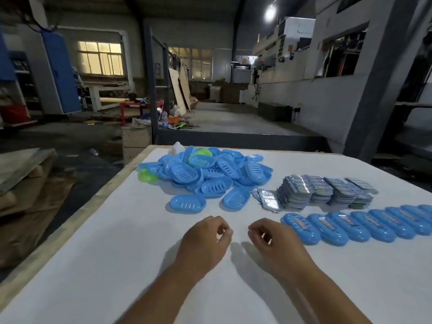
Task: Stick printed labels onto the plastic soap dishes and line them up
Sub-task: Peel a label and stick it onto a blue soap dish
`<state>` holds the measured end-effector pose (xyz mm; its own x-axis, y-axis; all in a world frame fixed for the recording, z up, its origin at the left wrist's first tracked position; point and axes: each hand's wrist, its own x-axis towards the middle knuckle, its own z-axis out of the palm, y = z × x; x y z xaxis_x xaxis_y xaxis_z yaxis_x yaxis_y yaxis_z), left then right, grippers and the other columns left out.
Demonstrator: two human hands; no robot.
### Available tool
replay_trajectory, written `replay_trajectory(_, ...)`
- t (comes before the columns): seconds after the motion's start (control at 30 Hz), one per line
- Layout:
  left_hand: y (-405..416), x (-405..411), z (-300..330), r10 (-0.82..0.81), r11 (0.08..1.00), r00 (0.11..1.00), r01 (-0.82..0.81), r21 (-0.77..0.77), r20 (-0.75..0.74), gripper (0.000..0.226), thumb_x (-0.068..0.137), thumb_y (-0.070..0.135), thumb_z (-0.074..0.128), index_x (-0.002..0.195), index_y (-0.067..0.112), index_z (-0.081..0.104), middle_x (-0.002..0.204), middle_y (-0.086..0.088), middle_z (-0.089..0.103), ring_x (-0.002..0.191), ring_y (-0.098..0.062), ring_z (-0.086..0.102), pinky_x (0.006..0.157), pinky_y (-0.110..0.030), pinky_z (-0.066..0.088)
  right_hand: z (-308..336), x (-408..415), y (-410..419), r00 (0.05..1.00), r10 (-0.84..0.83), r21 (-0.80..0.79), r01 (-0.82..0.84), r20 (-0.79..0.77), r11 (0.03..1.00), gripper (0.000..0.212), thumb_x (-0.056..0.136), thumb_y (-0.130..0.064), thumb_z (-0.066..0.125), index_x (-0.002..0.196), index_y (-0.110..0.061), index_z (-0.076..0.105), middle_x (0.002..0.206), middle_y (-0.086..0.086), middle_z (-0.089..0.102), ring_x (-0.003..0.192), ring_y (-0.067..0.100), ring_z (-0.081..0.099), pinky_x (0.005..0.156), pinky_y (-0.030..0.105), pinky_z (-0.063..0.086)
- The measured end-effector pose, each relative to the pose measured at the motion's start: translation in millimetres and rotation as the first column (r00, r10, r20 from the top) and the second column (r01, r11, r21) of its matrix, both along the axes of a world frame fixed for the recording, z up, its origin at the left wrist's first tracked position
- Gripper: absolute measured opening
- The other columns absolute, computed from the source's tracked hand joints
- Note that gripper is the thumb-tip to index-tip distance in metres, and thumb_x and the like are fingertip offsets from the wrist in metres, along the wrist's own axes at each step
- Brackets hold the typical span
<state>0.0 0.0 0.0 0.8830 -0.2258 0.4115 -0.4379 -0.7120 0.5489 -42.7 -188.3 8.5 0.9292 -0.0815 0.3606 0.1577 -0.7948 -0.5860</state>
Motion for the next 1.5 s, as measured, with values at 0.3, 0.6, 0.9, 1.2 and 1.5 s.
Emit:
replay_trajectory(0.3,-49,91,-2,-0.014,0.97,0.994,-0.013,0.245,0.105,0.032,0.094,0.038,0.059,0.125,0.031,0.061,0.127,0.01,0.055,0.12,-0.017,0.048,0.101,-0.036,0.04,6,94,-13,1.0,-0.021,0.033,0.022,-0.018,0.999,0.009,0.091,-0.025,0.062,0.087,-0.028,0.069,0.081,-0.015,0.068,0.071,0.007,0.061,0.073,0.029,0.049)
replay_trajectory(0.6,-48,105,-10,-0.077,0.984,0.983,0.048,0.171,0.168,0.011,0.096,0.026,0.055,0.1,0.021,0.064,0.101,0.004,0.067,0.105,-0.021,0.055,0.09,-0.036,0.042,-11,120,-13,0.999,0.007,0.031,-0.009,0.052,0.999,0.033,0.087,-0.009,0.059,0.117,-0.02,0.068,0.115,-0.004,0.061,0.085,0.01,0.058,0.077,0.017,0.037)
replay_trajectory(0.9,-43,98,11,-0.036,0.778,0.974,-0.114,-0.618,-0.226,0.015,0.098,0.025,0.06,0.085,0.017,0.063,0.078,-0.005,0.07,0.076,-0.022,0.068,0.078,-0.045,0.058,-8,107,-19,0.985,0.122,-0.013,-0.121,0.121,0.993,0.081,0.074,-0.029,0.079,0.144,-0.04,0.041,0.143,-0.019,0.042,0.131,0.004,0.034,0.104,0.019,0.028)
replay_trajectory(1.2,-40,94,21,-0.236,0.624,0.852,-0.236,-0.745,-0.468,0.022,0.102,0.02,0.052,0.084,0.017,0.066,0.084,-0.005,0.07,0.067,-0.016,0.066,0.057,-0.027,0.053,-2,106,-27,0.993,0.086,-0.064,-0.081,0.077,0.995,0.078,0.072,-0.047,0.083,0.141,-0.039,0.049,0.13,-0.011,0.042,0.126,0.012,0.038,0.106,0.03,0.038)
replay_trajectory(1.5,-25,88,13,0.117,0.963,0.956,-0.175,-0.205,-0.268,0.02,0.092,0.037,0.062,0.092,0.02,0.073,0.087,0.005,0.073,0.081,-0.019,0.069,0.082,-0.04,0.059,1,101,-32,0.973,0.2,-0.181,-0.218,-0.113,0.959,0.081,0.065,-0.068,0.081,0.135,-0.035,0.058,0.118,-0.014,0.055,0.097,0.001,0.052,0.084,0.017,0.043)
